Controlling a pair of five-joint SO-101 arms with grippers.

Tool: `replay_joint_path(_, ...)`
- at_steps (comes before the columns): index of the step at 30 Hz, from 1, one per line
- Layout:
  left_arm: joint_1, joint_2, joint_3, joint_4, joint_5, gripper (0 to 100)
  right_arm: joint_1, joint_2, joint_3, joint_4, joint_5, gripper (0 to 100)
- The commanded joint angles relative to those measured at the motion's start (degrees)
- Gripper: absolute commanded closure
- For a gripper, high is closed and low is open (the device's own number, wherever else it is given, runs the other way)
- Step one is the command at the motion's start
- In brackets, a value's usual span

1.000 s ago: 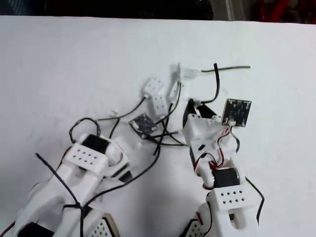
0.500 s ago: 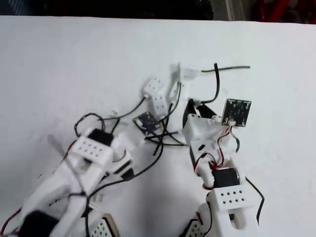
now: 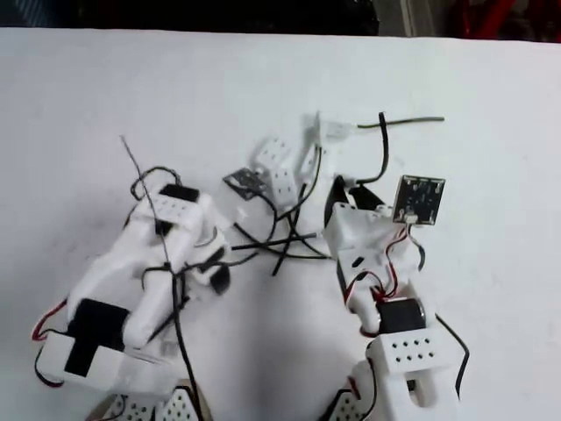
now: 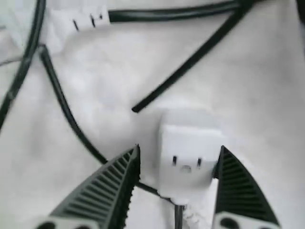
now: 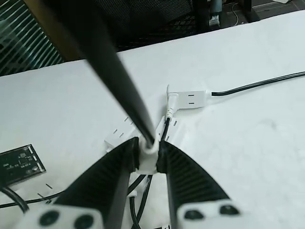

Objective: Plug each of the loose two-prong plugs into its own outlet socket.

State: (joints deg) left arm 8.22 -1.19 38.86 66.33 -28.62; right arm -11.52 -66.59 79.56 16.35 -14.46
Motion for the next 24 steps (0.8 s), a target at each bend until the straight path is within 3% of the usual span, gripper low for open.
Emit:
replay_joint_path(1, 0.3, -8.6, -2.2, 5.0, -0.4, 75, 0.2, -1.1, -0.8, -0.9, 1.0, 98.1)
replay_joint_path(6, 4.4, -20.7, 0.1, 10.0, 0.2, 75, 0.2, -1.1, -0.8, -0.9, 1.0, 98.1)
replay_joint_path(12, 11.0, -23.8, 7.6, 6.5, 3.1, 75, 0.2, -1.1, -0.8, -0.9, 1.0, 98.1)
replay_joint_path(20, 3.6, -8.0, 5.1, -3.3, 2.5, 75, 0.2, -1.1, -0.8, -0.8, 1.0, 98.1)
replay_joint_path(24, -0.2, 3.7, -3.7, 0.4, -0.2, 75, 0.2, -1.1, -0.8, -0.8, 1.0, 98.1)
